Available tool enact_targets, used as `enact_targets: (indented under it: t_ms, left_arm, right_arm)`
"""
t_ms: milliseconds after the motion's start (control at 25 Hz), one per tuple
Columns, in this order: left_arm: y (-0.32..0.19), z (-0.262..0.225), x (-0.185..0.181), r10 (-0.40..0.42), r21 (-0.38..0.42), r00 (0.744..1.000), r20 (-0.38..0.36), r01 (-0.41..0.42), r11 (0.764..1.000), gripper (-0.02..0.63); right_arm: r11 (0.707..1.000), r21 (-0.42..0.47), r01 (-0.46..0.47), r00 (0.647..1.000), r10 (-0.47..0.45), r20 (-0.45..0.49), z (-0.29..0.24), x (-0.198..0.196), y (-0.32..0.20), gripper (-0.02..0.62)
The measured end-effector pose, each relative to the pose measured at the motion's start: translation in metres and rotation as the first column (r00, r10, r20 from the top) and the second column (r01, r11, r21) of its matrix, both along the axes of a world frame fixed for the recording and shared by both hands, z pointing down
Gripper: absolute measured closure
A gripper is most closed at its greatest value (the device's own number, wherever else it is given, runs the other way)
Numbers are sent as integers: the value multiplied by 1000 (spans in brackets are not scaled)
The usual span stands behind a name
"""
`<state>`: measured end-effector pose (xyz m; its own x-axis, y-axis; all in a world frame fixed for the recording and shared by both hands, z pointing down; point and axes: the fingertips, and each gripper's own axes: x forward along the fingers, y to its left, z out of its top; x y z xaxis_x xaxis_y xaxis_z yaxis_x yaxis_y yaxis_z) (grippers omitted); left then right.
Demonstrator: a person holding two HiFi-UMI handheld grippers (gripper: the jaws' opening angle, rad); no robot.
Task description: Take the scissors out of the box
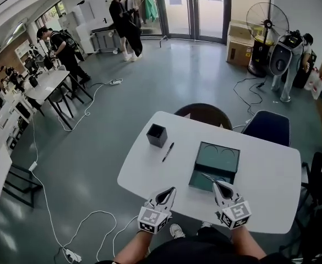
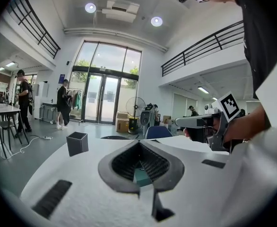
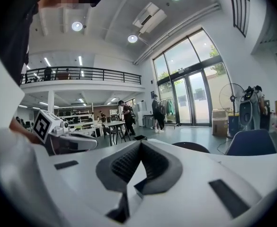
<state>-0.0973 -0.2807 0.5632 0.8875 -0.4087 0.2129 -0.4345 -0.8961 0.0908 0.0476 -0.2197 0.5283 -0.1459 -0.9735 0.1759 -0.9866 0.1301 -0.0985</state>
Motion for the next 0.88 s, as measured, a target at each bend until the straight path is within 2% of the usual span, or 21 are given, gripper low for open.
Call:
enact_targets:
  t_ms: [360,600,720,880]
  left_arm:
    - [-18,3,68,34,14,999,17,-34,999,600]
    - [-26,13,91,44,-6,999,27,-44,999,600]
    - [-27,19,98,47,-16,998,38,-46,999,600]
    - [-28,26,104,51,-25,997,55,-50,998,600]
  right_arm:
    - [994,-87,69,997,-72,-33,26,49,-11,591]
    - [979,-175,103,990,-117,-74,52,66,-10,591]
    - [966,-230,118,986,-142,-91,68,72,-7,589]
    - [931,-330,158,970,-208,-122,94,76,1,537]
